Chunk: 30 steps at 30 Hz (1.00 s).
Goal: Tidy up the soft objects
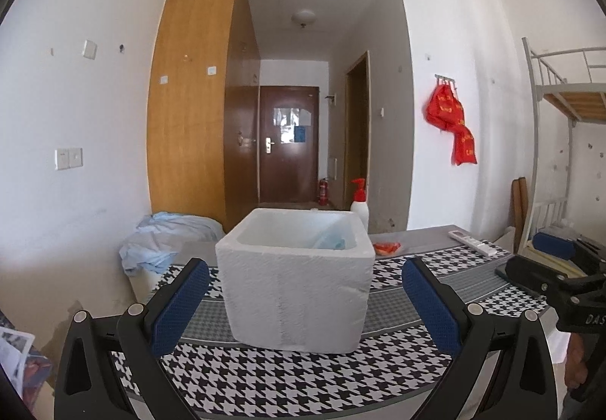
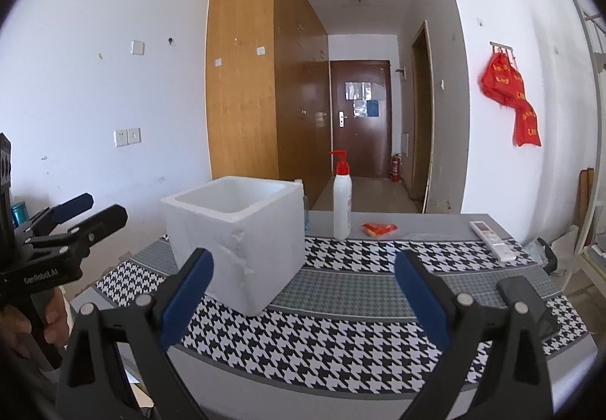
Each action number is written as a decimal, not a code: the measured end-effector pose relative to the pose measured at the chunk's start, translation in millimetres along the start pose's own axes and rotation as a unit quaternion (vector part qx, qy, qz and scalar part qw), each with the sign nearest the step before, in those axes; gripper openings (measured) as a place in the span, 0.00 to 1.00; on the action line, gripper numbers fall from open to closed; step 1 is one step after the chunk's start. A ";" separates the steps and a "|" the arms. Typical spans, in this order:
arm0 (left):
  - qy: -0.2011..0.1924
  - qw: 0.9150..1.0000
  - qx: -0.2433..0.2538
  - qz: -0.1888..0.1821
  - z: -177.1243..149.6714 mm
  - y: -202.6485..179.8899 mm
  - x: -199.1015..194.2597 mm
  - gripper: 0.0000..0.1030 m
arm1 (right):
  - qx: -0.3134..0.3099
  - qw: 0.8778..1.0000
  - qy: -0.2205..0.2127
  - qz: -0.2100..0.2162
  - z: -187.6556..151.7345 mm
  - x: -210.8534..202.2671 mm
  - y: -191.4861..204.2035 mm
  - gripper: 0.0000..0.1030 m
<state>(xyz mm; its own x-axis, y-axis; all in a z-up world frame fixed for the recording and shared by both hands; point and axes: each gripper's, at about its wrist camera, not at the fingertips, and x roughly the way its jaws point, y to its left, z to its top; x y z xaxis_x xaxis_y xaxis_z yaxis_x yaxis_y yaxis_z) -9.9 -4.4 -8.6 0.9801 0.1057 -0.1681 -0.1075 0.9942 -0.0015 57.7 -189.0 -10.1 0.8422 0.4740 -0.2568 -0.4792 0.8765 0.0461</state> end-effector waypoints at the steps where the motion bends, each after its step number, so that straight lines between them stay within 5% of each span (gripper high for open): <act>1: 0.000 1.000 0.000 0.004 -1.6 -0.3 0.3 0.99 | 0.001 1.000 0.001 0.001 -2.3 0.3 0.3 0.95; 30: 0.006 1.000 0.010 0.016 -20.3 4.0 -13.1 0.99 | -0.001 0.999 0.001 0.033 -15.0 -4.9 8.7 0.95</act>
<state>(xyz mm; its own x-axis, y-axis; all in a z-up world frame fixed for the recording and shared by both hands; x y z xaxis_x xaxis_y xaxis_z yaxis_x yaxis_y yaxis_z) -26.6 -2.2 -26.4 0.9742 0.1376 -0.1791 -0.1354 0.9905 0.0246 45.7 -185.0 -22.8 0.8090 0.5299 -0.2546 -0.5332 0.8437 0.0617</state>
